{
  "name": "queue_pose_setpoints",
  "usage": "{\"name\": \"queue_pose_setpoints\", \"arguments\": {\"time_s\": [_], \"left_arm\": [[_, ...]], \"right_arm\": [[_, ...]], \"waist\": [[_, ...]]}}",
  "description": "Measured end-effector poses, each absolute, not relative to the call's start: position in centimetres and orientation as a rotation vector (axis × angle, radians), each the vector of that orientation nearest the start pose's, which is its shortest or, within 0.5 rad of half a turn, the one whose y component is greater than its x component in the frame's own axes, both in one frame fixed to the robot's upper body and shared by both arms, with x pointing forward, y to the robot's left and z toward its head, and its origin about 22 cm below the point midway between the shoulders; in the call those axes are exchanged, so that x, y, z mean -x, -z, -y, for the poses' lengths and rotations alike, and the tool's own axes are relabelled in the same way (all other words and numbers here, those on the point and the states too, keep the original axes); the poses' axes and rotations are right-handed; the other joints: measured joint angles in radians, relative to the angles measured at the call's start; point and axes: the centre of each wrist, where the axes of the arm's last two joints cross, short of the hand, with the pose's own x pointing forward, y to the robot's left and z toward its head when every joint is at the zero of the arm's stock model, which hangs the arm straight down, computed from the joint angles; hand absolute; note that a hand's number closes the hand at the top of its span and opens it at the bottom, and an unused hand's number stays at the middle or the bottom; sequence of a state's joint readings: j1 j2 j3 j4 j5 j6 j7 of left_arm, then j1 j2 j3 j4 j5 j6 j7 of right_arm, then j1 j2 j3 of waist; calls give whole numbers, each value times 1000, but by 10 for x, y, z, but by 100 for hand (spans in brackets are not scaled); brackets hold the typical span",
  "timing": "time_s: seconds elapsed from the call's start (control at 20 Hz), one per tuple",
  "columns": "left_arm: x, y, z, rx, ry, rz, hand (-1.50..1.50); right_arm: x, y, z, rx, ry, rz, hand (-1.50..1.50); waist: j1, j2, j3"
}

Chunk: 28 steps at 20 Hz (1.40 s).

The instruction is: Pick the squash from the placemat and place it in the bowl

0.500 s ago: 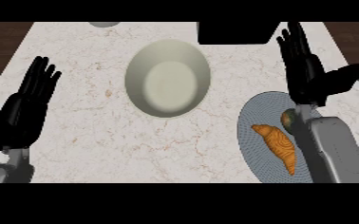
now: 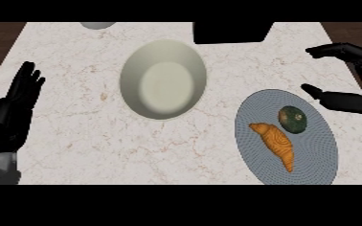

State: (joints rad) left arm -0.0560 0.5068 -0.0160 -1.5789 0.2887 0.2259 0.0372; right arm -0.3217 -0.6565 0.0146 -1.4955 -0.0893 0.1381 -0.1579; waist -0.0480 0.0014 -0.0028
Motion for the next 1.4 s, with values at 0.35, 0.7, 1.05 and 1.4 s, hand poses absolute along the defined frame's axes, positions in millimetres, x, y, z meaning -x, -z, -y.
{"name": "queue_pose_setpoints", "arguments": {"time_s": [0.35,0.7,1.05,1.4], "left_arm": [[-256,-56,-323,-358,26,1572,0],[-269,-54,-314,-332,58,1572,0],[-275,-59,-310,-329,68,1572,0],[-278,-52,-305,-322,83,1573,0]], "right_arm": [[-227,-76,434,438,-784,1843,-150],[-208,-88,476,504,-812,1812,-150],[-237,-148,465,540,-900,1756,-150],[-262,-177,436,571,-1165,1525,-150]], "waist": [[1,-3,5],[35,-2,3],[48,-2,2],[62,1,2]]}}
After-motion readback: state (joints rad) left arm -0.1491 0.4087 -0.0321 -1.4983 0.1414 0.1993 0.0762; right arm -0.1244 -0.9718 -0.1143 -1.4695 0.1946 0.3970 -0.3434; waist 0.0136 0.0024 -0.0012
